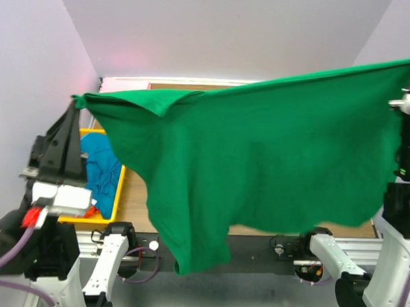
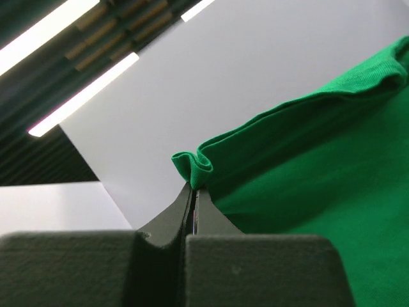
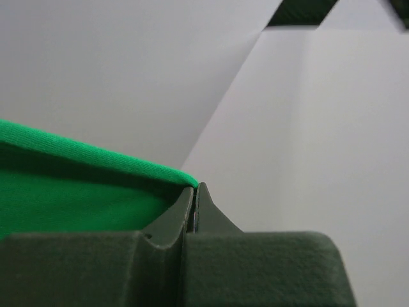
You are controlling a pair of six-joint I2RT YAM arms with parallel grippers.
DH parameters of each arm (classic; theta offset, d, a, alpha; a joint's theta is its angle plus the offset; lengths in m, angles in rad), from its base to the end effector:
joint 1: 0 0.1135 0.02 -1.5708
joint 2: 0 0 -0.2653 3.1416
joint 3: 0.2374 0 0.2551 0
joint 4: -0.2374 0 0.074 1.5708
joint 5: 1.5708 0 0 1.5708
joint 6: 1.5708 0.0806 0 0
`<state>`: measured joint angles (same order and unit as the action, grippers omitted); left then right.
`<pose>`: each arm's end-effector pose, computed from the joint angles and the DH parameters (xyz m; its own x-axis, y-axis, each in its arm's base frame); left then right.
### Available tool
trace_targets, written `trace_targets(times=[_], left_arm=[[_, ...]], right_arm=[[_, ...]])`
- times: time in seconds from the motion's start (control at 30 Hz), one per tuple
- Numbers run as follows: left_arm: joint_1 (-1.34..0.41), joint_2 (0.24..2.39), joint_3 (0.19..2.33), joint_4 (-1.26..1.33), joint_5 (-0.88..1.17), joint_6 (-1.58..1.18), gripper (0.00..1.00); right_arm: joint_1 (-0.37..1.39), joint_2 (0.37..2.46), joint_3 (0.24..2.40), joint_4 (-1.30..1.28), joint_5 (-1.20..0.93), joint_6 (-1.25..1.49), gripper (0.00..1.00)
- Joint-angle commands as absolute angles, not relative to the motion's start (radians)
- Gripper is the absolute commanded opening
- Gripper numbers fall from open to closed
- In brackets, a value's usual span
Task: Fold and stack the t-shirts
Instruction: Flatten the tshirt out
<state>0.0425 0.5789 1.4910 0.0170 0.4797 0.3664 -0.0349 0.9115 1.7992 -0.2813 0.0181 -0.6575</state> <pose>-0.0091 -0.0376 0.6080 0.8326 0.3535 -0.4264 -0.0643 0.8263 0.5596 0.0944 -0.0048 0.6415 0.4204 -0.6261 -0.6567 0.3875 0.7783 -0.4940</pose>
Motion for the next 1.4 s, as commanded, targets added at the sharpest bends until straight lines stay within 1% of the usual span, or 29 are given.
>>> trace_targets(times=[0.0, 0.03, 0.07, 0.1, 0.13, 0.23, 0.33, 0.37, 0.43, 0.47, 0.5, 0.53, 0.57, 0.63, 0.67, 0.77, 0.87, 0.93, 0.97, 1.03, 1.07, 1.1, 1.13, 1.2, 1.23, 1.27, 1.3, 1.33, 1.37], left_arm=[[0.051, 0.575, 1.406, -0.167, 0.531, 0.457, 0.0], [0.049, 0.575, 1.382, -0.205, 0.567, 0.457, 0.0], [0.051, 0.572, 1.353, -0.219, 0.586, 0.459, 0.0], [0.051, 0.568, 1.286, -0.23, 0.606, 0.459, 0.0], [0.051, 0.565, 1.246, -0.241, 0.632, 0.466, 0.0], [0.049, 0.578, 1.086, -0.241, 0.672, 0.489, 0.0], [0.051, 0.63, 0.968, -0.207, 0.68, 0.5, 0.0], [0.048, 0.687, 0.944, -0.193, 0.672, 0.491, 0.0], [0.035, 0.759, 0.899, -0.146, 0.619, 0.491, 0.0], [0.006, 0.841, 0.884, -0.124, 0.586, 0.477, 0.0], [0.003, 0.889, 0.884, -0.095, 0.512, 0.479, 0.0], [-0.041, 0.934, 0.887, -0.081, 0.473, 0.477, 0.0], [-0.073, 1.03, 0.894, -0.066, 0.445, 0.479, 0.0], [-0.098, 1.129, 0.917, -0.048, 0.369, 0.474, 0.0], [-0.1, 1.223, 0.934, -0.043, 0.367, 0.471, 0.0], [-0.109, 1.391, 1.018, -0.022, 0.345, 0.427, 0.0], [-0.112, 1.532, 1.146, -0.018, 0.31, 0.393, 0.0], [-0.113, 1.607, 1.265, -0.031, 0.278, 0.382, 0.0], [-0.114, 1.684, 1.31, -0.038, 0.272, 0.379, 0.0], [-0.117, 1.802, 1.449, -0.06, 0.262, 0.377, 0.0], [-0.117, 1.843, 1.497, -0.067, 0.264, 0.377, 0.0], [-0.12, 1.885, 1.547, -0.074, 0.264, 0.377, 0.0], [-0.121, 1.932, 1.659, -0.104, 0.253, 0.377, 0.0], [-0.123, 2.067, 1.78, -0.135, 0.261, 0.365, 0.0], [-0.123, 2.112, 1.901, -0.158, 0.258, 0.361, 0.0], [-0.123, 2.199, 1.969, -0.172, 0.256, 0.351, 0.07], [-0.123, 2.242, 2.103, -0.214, 0.259, 0.344, 0.33], [-0.123, 2.281, 2.173, -0.239, 0.258, 0.344, 0.46], [-0.124, 2.337, 2.231, -0.264, 0.253, 0.344, 0.57]], right_arm=[[-0.051, 0.897, 1.608, -0.33, 0.005, -0.716, 0.01], [-0.051, 0.891, 1.516, -0.334, 0.006, -0.719, 0.01], [-0.051, 0.876, 1.469, -0.336, 0.006, -0.73, 0.0], [-0.051, 0.87, 1.422, -0.336, -0.029, -0.744, 0.01], [-0.051, 0.859, 1.326, -0.336, -0.04, -0.764, 0.0], [-0.051, 0.85, 1.17, -0.333, -0.1, -0.787, 0.01], [-0.051, 0.886, 1.08, -0.33, -0.155, -0.795, 0.01], [-0.051, 0.905, 1.051, -0.313, -0.163, -0.799, 0.01], [-0.051, 0.971, 0.965, -0.27, -0.176, -0.804, 0.01], [-0.051, 0.995, 0.918, -0.212, -0.181, -0.801, 0.01], [-0.051, 1.024, 0.896, -0.178, -0.184, -0.796, 0.01], [-0.051, 1.096, 0.882, -0.146, -0.187, -0.793, 0.01], [-0.049, 1.133, 0.874, -0.088, -0.187, -0.79, 0.01], [-0.049, 1.222, 0.89, -0.045, -0.181, -0.778, 0.01], [-0.049, 1.312, 0.908, -0.031, -0.178, -0.773, 0.0], [-0.049, 1.432, 0.991, 0.02, -0.164, -0.767, 0.01], [-0.049, 1.563, 1.086, 0.034, -0.153, -0.761, 0.01], [-0.049, 1.659, 1.144, 0.037, -0.126, -0.75, 0.0], [-0.049, 1.69, 1.17, 0.038, -0.109, -0.746, 0.0], [-0.049, 1.784, 1.302, 0.04, -0.078, -0.723, 0.01], [-0.049, 1.819, 1.302, 0.04, -0.071, -0.715, 0.01], [-0.049, 1.848, 1.365, 0.038, -0.063, -0.707, 0.01], [-0.048, 1.915, 1.406, 0.041, -0.042, -0.697, 0.01], [-0.048, 1.989, 1.483, 0.041, -0.009, -0.658, 0.0], [-0.046, 2.037, 1.576, 0.04, 0.045, -0.644, 0.01], [-0.046, 2.112, 1.618, 0.034, 0.075, -0.617, 0.03], [-0.045, 2.155, 1.711, 0.023, 0.127, -0.609, 0.29], [-0.041, 2.187, 1.757, 0.005, 0.149, -0.6, 0.45], [-0.041, 2.221, 1.79, -0.042, 0.169, -0.591, 0.56]])
